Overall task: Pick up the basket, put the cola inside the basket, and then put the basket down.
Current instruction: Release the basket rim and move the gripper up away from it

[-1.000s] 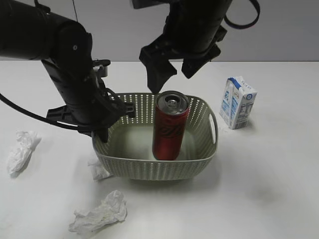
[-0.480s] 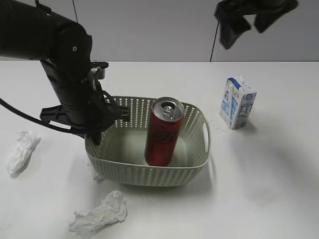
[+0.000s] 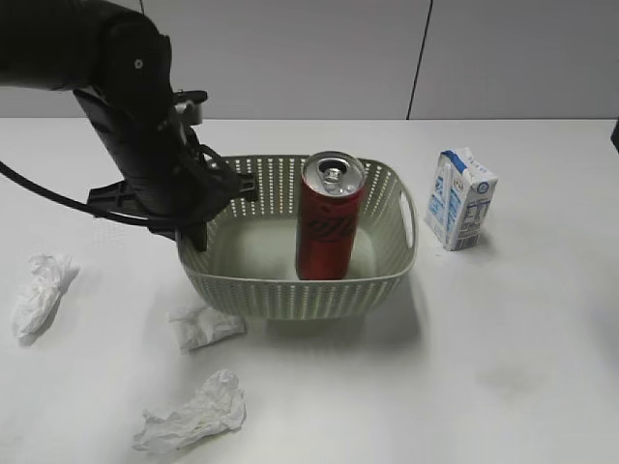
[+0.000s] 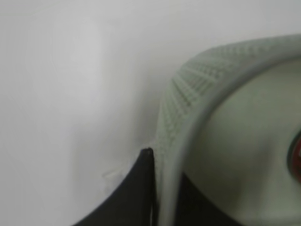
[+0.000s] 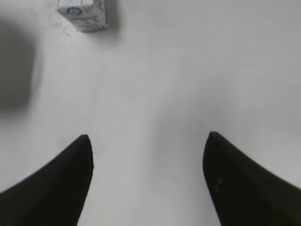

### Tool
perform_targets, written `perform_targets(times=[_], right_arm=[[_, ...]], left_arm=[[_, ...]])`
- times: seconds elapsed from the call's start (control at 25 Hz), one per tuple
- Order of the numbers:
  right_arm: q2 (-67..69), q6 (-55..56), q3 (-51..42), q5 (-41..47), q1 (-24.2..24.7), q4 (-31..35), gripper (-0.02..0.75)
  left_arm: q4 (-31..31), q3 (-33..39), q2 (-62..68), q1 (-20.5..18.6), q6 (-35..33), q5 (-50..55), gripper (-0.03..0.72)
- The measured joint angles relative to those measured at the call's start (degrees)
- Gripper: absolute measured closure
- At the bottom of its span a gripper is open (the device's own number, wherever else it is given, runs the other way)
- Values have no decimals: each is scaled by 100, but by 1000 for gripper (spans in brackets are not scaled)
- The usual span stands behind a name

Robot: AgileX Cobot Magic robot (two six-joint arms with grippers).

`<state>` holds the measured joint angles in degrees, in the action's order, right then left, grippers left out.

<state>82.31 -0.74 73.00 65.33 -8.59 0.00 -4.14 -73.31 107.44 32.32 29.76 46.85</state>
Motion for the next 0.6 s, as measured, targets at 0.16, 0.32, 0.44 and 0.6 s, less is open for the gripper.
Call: perform_targets(times=[0.16, 0.32, 0.44, 0.6], right_arm=[[-1069, -35, -910, -231, 0, 100, 196], [-2169, -35, -1907, -526, 0, 135, 196], [-3010, -35, -2669, -712, 0, 140, 197], [-4124, -35, -3619, -836, 0, 140, 197]], left_arm=[[-12, 0, 0, -314, -102, -128, 690], [-264, -51, 75, -641, -484, -152, 690], [-545, -250, 321, -786, -878, -68, 690], [-576, -546, 627, -804, -1064, -13, 690]])
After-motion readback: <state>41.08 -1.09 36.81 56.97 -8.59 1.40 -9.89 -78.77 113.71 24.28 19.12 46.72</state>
